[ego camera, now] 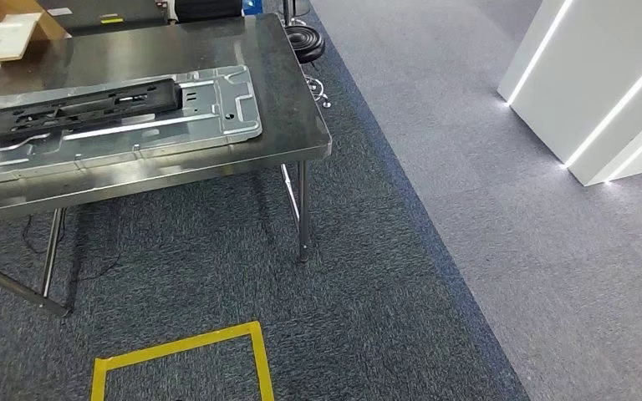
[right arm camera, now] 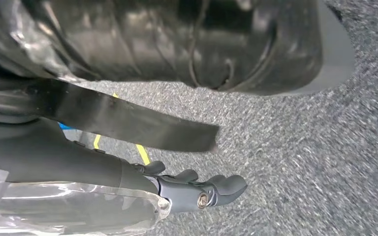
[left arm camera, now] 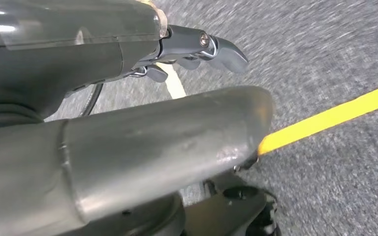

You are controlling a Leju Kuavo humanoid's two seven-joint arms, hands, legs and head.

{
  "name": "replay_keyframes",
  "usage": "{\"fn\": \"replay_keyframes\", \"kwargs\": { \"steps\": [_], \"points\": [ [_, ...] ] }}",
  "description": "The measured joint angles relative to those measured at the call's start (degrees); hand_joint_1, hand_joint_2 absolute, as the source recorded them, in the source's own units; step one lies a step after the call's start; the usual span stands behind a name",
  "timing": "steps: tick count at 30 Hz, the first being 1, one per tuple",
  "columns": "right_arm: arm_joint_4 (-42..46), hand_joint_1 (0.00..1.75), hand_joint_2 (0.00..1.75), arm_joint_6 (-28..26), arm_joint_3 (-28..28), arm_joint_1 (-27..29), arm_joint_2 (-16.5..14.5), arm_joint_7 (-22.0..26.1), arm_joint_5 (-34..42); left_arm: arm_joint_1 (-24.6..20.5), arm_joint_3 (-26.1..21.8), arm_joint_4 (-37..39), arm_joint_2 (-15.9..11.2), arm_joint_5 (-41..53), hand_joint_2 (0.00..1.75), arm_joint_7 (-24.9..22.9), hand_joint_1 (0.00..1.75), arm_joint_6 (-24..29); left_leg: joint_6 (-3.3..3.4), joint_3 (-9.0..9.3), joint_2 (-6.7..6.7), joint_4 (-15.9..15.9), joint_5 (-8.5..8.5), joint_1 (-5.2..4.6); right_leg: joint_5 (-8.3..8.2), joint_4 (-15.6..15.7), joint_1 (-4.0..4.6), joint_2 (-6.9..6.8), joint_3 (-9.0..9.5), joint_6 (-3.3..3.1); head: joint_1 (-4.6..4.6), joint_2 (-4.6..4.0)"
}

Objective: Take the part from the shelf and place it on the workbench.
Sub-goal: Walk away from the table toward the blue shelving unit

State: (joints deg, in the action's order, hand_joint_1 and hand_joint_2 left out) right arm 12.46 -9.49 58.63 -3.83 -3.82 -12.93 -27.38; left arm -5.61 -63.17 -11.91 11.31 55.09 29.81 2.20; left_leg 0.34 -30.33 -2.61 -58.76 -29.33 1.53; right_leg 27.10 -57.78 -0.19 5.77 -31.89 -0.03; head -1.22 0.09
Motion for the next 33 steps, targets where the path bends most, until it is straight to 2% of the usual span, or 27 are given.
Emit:
{"fn": "replay_keyframes", "kwargs": {
  "steps": [2, 3, 4, 5, 7, 8, 9, 10, 11, 12, 14, 15, 16, 18, 19, 20, 22, 23, 24, 25, 26, 27, 28, 29, 31, 32, 33],
  "points": [
    [0.0, 0.00, 0.00, 0.0, -0.2, 0.2, 0.0, 0.5, -0.6, -0.1, 0.0, 0.0, 0.0, 0.0, 0.00, 0.2, 0.00, 0.0, 0.85, 0.04, 0.45, 0.3, -0.08, -0.25, 0.00, -0.1, -0.09, 0.79, -0.35, 0.63, -0.01, 0.00],
    [0.0, 0.00, 0.00, 0.0, -0.3, 0.3, 0.0, 0.7, -0.9, -0.1, 0.0, 0.0, -0.1, 0.0, 0.00, 0.2, 0.00, 0.0, 1.29, 0.14, 0.98, 0.4, 0.08, -0.28, 0.00, -0.2, -0.22, 0.61, -0.41, 0.89, 0.00, 0.00],
    [0.0, 0.00, 0.00, -0.1, -0.3, 0.4, 0.0, 0.8, -1.1, -0.2, 0.0, 0.0, -0.1, -0.1, 0.00, 0.4, 0.00, -0.1, 1.73, 0.28, 1.50, 0.7, 0.28, -0.24, 0.43, -0.9, -0.23, -0.32, -0.69, 1.16, -0.03, 0.00],
    [0.0, 0.00, 0.00, -0.1, -0.4, 0.4, 0.0, 0.9, -1.1, -0.2, 0.0, 0.0, -0.2, -0.1, 0.00, 0.5, 0.00, -0.1, 2.09, 0.40, 2.10, 0.9, 0.47, -0.16, 1.49, -2.6, -0.22, -1.70, -1.46, 1.42, -0.04, 0.00],
    [-0.1, 0.00, 0.00, -0.2, -0.5, 0.3, -0.1, 1.0, -1.2, -0.1, 0.0, 0.0, -0.3, -0.1, 0.00, 0.6, 0.00, -0.1, 2.46, 0.43, 3.35, 1.1, 0.58, -0.18, 5.08, -9.0, -0.22, -4.59, -4.64, 1.88, -0.07, 0.00],
    [-0.1, 0.00, 0.00, -0.2, -0.6, 0.2, -0.1, 1.1, -1.2, 0.0, 0.0, 0.0, -0.3, -0.1, 0.00, 0.6, 0.00, -0.1, 2.48, 0.39, 4.06, 1.1, 0.53, -0.25, 6.73, -12.8, -0.31, -5.16, -6.61, 2.07, -0.05, 0.00],
    [-0.1, 0.00, 0.00, -0.2, -0.7, 0.2, -0.1, 1.2, -1.2, 0.0, 0.0, 0.0, -0.4, -0.1, 0.00, 0.6, 0.00, -0.1, 2.50, 0.35, 4.76, 1.1, 0.44, -0.32, 7.51, -15.5, -0.40, -5.38, -8.00, 2.15, -0.06, 0.00],
    [-0.1, 0.00, 0.00, -0.2, -0.8, 0.2, -0.1, 1.3, -1.3, 0.1, 0.0, 0.0, -0.4, -0.2, 0.00, 0.6, 0.00, -0.1, 2.50, 0.38, 5.44, 1.1, 0.35, -0.38, 7.22, -16.2, -0.45, -5.50, -8.40, 2.12, -0.06, 0.00],
    [-0.1, 0.00, 0.00, -0.3, -0.9, 0.3, -0.1, 1.4, -1.4, 0.1, 0.0, 0.0, -0.4, -0.3, 0.00, 0.6, 0.00, -0.1, 2.46, 0.47, 6.07, 1.1, 0.23, -0.46, 5.95, -14.8, -0.45, -5.64, -7.64, 1.95, -0.06, 0.00],
    [-0.1, 0.00, 0.00, -0.5, -0.9, 0.4, -0.1, 1.4, -1.6, 0.0, 0.0, 0.0, -0.4, -0.4, 0.00, 0.6, 0.00, -0.1, 2.39, 0.64, 6.65, 1.1, 0.11, -0.53, 4.01, -11.2, -0.30, -6.05, -5.71, 1.57, -0.07, 0.00],
    [-0.1, 0.00, 0.00, -0.9, -1.1, 0.3, 0.0, 1.7, -2.1, 0.0, 0.0, 0.0, -0.4, -0.6, 0.00, 0.6, 0.00, 0.0, 2.10, 1.09, 7.77, 1.2, -0.17, -0.70, 1.05, -3.2, 0.40, -8.15, -1.48, 0.36, -0.05, 0.00],
    [-0.1, 0.00, 0.00, -1.1, -1.1, 0.2, 0.0, 2.0, -2.3, 0.0, 0.0, 0.0, -0.4, -0.6, 0.00, 0.6, 0.00, 0.0, 1.86, 1.26, 8.29, 1.2, -0.31, -0.74, 0.45, -0.7, 0.75, -8.92, -0.28, -0.19, -0.04, 0.00],
    [-0.1, 0.00, 0.00, -1.2, -1.2, 0.1, 0.1, 2.2, -2.5, 0.0, 0.0, 0.0, -0.4, -0.7, 0.00, 0.5, 0.00, 0.0, 1.59, 1.40, 8.79, 1.3, -0.40, -0.74, 0.39, 0.3, 1.02, -9.28, 0.12, -0.60, -0.04, 0.00],
    [-0.1, 0.00, 0.00, -1.5, -1.2, 0.1, 0.2, 2.5, -2.9, -0.2, -0.1, 0.0, -0.4, -0.6, 0.00, 0.4, 0.00, -0.1, 0.99, 1.74, 9.48, 1.5, -0.50, -0.74, 0.06, 0.8, 0.94, -8.16, 0.21, -1.05, -0.03, 0.00],
    [-0.1, 0.00, 0.00, -1.7, -1.2, 0.2, 0.2, 2.7, -3.1, -0.2, -0.1, 0.0, -0.4, -0.6, 0.00, 0.4, 0.00, -0.1, 0.69, 1.89, 8.81, 1.4, -0.71, -0.72, -0.31, 1.3, 0.74, -7.61, 0.52, -1.12, -0.04, 0.00],
    [-0.1, 0.00, 0.00, -1.8, -1.2, 0.3, 0.2, 2.9, -3.1, -0.2, -0.1, 0.0, -0.5, -0.7, 0.00, 0.4, 0.00, -0.2, 0.46, 1.66, 7.46, 0.6, -1.39, -0.72, -0.70, 1.9, 0.46, -7.08, 0.84, -1.23, -0.03, 0.00],
    [-0.1, 0.00, 0.00, -2.0, -1.2, 0.2, 0.1, 3.1, -3.2, 0.0, -0.1, 0.0, -0.5, -0.9, 0.00, 0.4, 0.00, -0.2, 0.18, -0.68, 4.14, -4.7, -4.44, -0.57, -1.14, 2.6, 0.10, -6.00, 1.25, -1.32, -0.02, 0.00],
    [-0.1, 0.00, 0.00, -2.0, -1.2, 0.1, 0.1, 3.0, -3.3, 0.2, -0.1, 0.0, -0.6, -0.8, 0.00, 0.3, 0.00, -0.3, 0.08, -2.50, 3.31, -8.3, -6.23, -0.52, -1.14, 2.6, 0.04, -5.41, 1.22, -1.47, -0.01, 0.00],
    [-0.1, 0.00, 0.00, -2.0, -1.3, 0.1, 0.1, 2.9, -3.5, 0.4, -0.1, 0.0, -0.6, -0.6, 0.00, 0.3, 0.00, -0.4, -0.08, -4.30, 3.02, -11.7, -7.44, -0.47, -1.10, 2.5, 0.02, -4.67, 1.16, -1.51, 0.00, 0.00],
    [-0.1, 0.00, 0.00, -2.0, -1.3, 0.1, 0.1, 2.7, -3.7, 0.5, -0.1, 0.0, -0.6, -0.4, 0.00, 0.3, 0.00, -0.6, -0.27, -5.47, 2.96, -13.7, -7.61, -0.42, -1.01, 2.3, 0.01, -3.92, 1.11, -1.48, 0.00, 0.00],
    [-0.1, 0.00, 0.00, -2.0, -1.4, 0.1, 0.0, 2.5, -3.9, 0.5, -0.1, 0.0, -0.6, -0.4, 0.00, 0.3, 0.00, -0.8, -0.45, -5.72, 2.94, -13.6, -6.67, -0.35, -0.88, 2.0, -0.03, -3.16, 1.05, -1.38, 0.00, 0.00],
    [-0.1, 0.00, 0.00, -2.0, -1.5, 0.1, 0.0, 2.5, -4.0, 0.5, -0.1, 0.0, -0.6, -0.4, 0.00, 0.3, 0.00, -1.0, -0.63, -5.12, 2.83, -11.8, -4.90, -0.24, -0.69, 1.6, -0.10, -2.37, 1.00, -1.20, 0.00, -0.01],
    [-0.1, 0.00, 0.00, -2.0, -1.6, 0.2, 0.0, 2.5, -4.1, 0.5, -0.1, 0.0, -0.6, -0.5, 0.00, 0.3, 0.00, -1.1, -0.78, -3.71, 2.35, -8.4, -2.70, -0.06, -0.44, 1.1, -0.20, -1.65, 0.91, -0.91, 0.00, -0.01],
    [-0.1, 0.00, 0.00, -2.0, -1.6, 0.2, 0.0, 2.4, -4.1, 0.5, -0.1, 0.0, -0.5, -0.4, 0.00, 0.3, 0.00, -1.1, -0.88, -2.30, 1.23, -5.1, -1.24, 0.11, -0.11, 0.4, -0.21, -0.99, 0.70, -0.54, 0.00, 0.00],
    [-0.1, 0.00, 0.00, -2.0, -1.7, 0.2, 0.0, 2.3, -4.2, 0.4, -0.1, 0.0, -0.4, 0.0, 0.00, 0.3, 0.00, -1.3, -0.48, -0.77, -0.35, -1.3, -0.16, 0.25, 0.54, -0.7, -0.16, 0.16, 0.05, 0.27, -0.03, 0.00],
    [-0.1, 0.00, 0.00, -2.0, -1.7, 0.2, 0.0, 2.3, -4.2, 0.4, -0.1, 0.0, -0.4, 0.3, 0.00, 0.3, 0.00, -1.4, -0.08, -0.72, -0.53, -1.0, -0.48, 0.12, 0.69, -1.0, -0.17, 0.61, -0.25, 0.63, -0.04, -0.01],
    [-0.1, 0.00, 0.00, -1.9, -1.7, 0.3, 0.0, 2.2, -4.2, 0.4, -0.1, 0.0, -0.3, 0.5, 0.00, 0.2, 0.00, -1.4, 0.44, -0.73, 0.08, -1.0, -0.43, 0.01, 0.71, -1.1, -0.28, 1.05, -0.47, 0.95, -0.05, -0.01]
  ]
}}
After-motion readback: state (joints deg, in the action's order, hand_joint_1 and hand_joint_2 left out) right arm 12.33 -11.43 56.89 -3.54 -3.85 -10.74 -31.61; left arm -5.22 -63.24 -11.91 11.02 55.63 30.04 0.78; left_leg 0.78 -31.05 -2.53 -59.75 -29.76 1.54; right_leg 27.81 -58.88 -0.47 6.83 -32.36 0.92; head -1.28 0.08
